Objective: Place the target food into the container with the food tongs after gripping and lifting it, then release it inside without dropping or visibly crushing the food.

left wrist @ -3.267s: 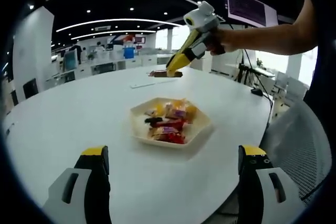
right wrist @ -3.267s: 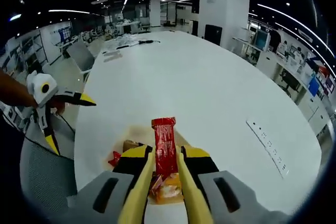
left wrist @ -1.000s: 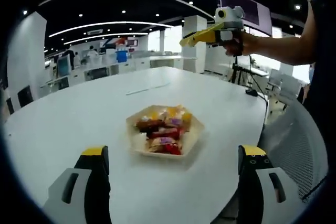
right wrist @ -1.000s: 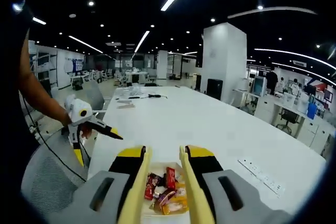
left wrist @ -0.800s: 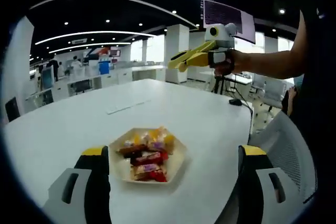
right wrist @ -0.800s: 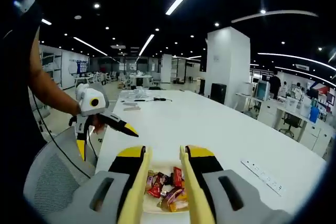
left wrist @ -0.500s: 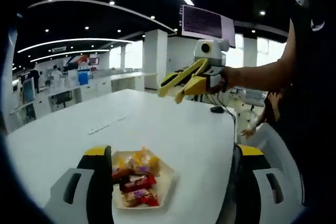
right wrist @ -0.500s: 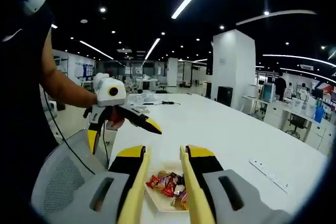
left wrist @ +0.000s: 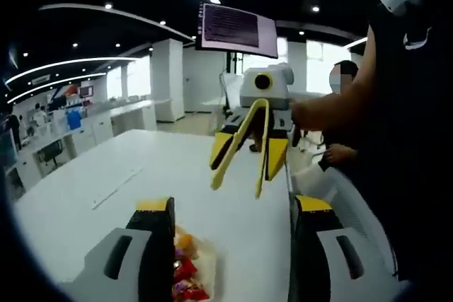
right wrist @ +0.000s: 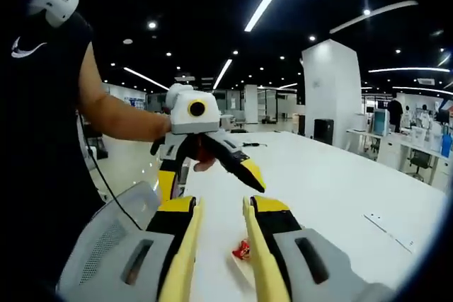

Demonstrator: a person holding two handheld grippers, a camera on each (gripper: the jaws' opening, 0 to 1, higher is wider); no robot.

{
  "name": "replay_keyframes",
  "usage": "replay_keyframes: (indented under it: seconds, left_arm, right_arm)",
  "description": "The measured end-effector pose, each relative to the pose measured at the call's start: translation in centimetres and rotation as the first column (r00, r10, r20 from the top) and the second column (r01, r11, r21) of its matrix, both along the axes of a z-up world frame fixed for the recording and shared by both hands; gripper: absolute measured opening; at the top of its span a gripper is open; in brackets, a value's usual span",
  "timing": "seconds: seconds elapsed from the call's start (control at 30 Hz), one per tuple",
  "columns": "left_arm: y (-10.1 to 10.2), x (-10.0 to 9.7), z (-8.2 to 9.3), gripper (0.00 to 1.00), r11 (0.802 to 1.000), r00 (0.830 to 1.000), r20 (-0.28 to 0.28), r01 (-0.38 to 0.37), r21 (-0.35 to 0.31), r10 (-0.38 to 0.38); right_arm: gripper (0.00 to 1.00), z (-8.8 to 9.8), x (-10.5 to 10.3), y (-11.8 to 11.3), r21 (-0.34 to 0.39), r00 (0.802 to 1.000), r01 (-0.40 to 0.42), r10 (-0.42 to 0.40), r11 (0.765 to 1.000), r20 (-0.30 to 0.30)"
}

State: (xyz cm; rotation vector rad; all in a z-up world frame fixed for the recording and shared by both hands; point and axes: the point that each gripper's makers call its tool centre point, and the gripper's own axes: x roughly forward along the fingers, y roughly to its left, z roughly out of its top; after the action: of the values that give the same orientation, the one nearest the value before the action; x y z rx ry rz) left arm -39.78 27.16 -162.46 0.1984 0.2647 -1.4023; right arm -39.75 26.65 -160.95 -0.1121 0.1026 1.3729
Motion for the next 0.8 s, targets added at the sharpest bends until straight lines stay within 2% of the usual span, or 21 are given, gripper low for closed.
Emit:
replay_keyframes:
  seconds: [0.13, 0.3, 0.47, 0.5, 0.53, 0.57, 0.63, 0.73, 0.8]
  left_arm:
    - [-0.5, -0.3, -0.3, 0.50, 1.000, 1.000, 0.006, 0.026, 0.013, -0.026]
    - [-0.7, -1.1, -0.2, 0.34, 0.997, 0.997, -0.007, 0.078, 0.021, -0.077]
    - [-0.7, -1.4, -0.5, 0.31, 0.995, 0.996, -0.007, 0.090, 0.035, -0.090]
    - [-0.6, -1.4, -0.7, 0.26, 0.995, 0.996, -0.006, 0.094, 0.046, -0.094]
    - [-0.4, -1.3, -0.7, 0.25, 0.995, 0.996, -0.007, 0.087, 0.049, -0.087]
    - [-0.4, -1.5, -0.9, 0.25, 0.994, 0.995, -0.021, 0.096, 0.049, -0.095]
    - [-0.4, -1.5, -1.0, 0.24, 0.993, 0.995, -0.015, 0.100, 0.056, -0.100]
    - [-0.2, -1.4, -1.0, 0.21, 0.994, 0.996, -0.006, 0.092, 0.062, -0.092]
    - [0.0, -1.2, -1.1, 0.20, 0.995, 0.997, 0.001, 0.082, 0.063, -0.082]
  right_arm:
    - [0.30, -0.1, -0.8, 0.3, 0.017, 1.000, -0.023, 0.023, 1.000, -0.011]
    - [0.30, -0.7, -1.1, 0.8, 0.010, 0.999, -0.032, 0.032, 0.999, -0.016]
    - [0.29, -0.8, -1.2, 1.0, 0.015, 0.999, -0.043, 0.043, 0.999, -0.018]
    - [0.29, -0.9, -1.4, 1.0, 0.016, 0.998, -0.054, 0.054, 0.998, -0.033]
    - [0.28, -1.3, -1.8, 1.1, 0.006, 0.996, -0.071, 0.072, 0.997, -0.056]
    - [0.28, -1.2, -1.6, 1.2, 0.014, 0.997, -0.064, 0.064, 0.998, -0.037]
    - [0.28, -1.4, -1.7, 1.2, 0.010, 0.997, -0.065, 0.065, 0.998, -0.044]
    - [0.27, -1.5, -1.5, 1.4, 0.011, 0.996, -0.062, 0.062, 0.998, -0.059]
    - [0.26, -2.0, -1.3, 1.3, -0.009, 0.994, -0.052, 0.051, 0.999, -0.093]
